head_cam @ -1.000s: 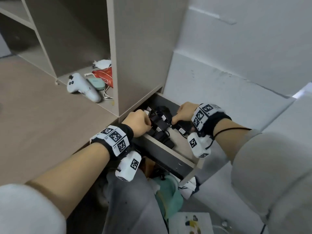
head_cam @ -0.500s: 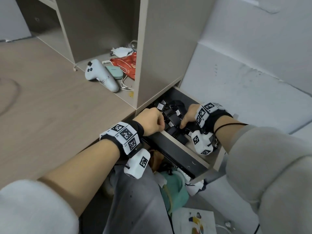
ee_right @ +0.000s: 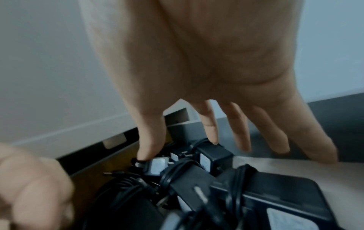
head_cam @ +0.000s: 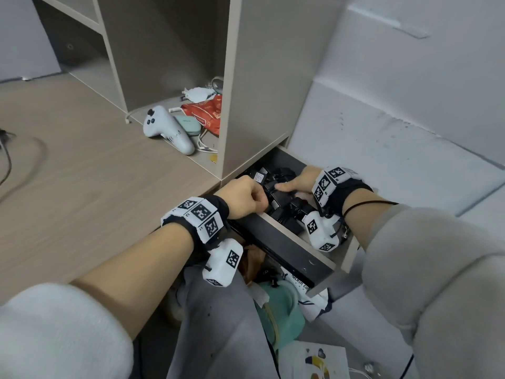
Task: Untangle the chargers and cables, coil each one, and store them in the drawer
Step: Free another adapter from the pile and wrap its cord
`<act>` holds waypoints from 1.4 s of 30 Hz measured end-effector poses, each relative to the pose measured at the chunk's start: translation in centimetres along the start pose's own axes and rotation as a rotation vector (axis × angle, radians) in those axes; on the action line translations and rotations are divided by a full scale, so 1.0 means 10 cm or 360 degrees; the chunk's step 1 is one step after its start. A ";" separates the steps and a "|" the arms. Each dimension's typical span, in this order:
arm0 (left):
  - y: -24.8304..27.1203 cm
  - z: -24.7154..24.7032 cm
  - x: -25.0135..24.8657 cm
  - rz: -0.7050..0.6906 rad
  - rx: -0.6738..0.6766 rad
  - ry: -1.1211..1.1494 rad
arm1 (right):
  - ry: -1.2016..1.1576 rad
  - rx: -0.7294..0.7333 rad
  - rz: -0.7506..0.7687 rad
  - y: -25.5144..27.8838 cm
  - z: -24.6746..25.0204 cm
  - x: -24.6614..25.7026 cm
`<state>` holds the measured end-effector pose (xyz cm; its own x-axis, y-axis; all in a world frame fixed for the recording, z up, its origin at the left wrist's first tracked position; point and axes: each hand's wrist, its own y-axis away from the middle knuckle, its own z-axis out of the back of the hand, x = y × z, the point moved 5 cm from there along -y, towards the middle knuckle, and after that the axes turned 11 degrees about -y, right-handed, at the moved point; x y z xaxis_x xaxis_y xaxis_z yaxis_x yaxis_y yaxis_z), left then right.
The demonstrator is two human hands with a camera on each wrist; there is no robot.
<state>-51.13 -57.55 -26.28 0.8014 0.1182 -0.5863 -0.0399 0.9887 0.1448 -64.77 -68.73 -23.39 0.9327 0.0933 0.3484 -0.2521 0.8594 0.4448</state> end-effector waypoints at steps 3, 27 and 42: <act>0.15 0.19 -0.01 0.0010 -0.0176 0.0296 | -0.0131 -0.0120 0.0133 0.24 0.13 0.19; 3.87 3.19 1.47 0.0819 -0.1561 -0.0038 | -0.0933 0.0313 0.1705 2.97 -0.93 4.15; 3.69 3.53 2.61 0.0925 -0.0828 -0.0475 | -0.0182 0.0327 0.1594 1.80 -2.13 5.48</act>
<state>-10.62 -21.27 -8.13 0.6898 0.6654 -0.2854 -0.7075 0.7032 -0.0703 -12.64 -37.44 -13.88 0.2426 0.6623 0.7089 -0.9501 0.3100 0.0354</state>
